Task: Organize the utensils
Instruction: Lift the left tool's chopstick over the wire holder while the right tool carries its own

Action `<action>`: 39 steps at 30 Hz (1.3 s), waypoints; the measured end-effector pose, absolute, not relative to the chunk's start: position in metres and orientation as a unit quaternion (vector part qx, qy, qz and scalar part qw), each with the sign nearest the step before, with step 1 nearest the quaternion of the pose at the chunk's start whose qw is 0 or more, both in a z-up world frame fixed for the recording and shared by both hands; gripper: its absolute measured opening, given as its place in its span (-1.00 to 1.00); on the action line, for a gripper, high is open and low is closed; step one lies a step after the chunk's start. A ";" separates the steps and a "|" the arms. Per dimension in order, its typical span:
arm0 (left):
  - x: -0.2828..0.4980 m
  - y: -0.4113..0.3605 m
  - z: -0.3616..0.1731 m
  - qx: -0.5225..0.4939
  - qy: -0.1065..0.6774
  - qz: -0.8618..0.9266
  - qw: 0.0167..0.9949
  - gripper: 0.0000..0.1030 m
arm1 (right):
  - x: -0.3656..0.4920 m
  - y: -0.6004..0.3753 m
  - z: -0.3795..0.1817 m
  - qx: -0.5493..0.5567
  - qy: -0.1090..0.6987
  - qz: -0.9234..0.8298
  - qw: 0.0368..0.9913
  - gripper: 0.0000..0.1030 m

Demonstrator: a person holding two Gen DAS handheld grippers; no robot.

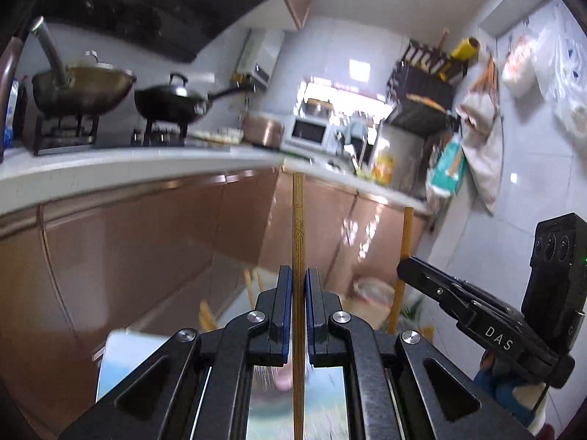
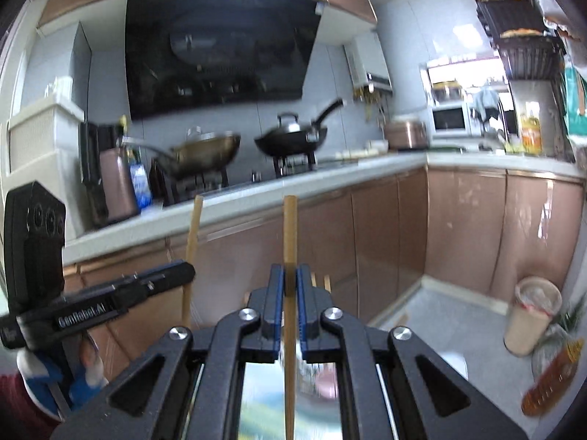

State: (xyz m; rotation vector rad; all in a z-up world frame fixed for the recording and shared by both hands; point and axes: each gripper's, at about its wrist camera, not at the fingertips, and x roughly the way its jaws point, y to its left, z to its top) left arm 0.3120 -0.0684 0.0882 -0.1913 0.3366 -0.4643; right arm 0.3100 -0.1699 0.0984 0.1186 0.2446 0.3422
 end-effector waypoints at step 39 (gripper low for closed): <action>0.418 -0.108 -0.024 -0.079 0.058 -0.089 0.991 -0.88 | 0.418 -0.168 -0.019 0.002 0.079 0.069 0.994 -0.87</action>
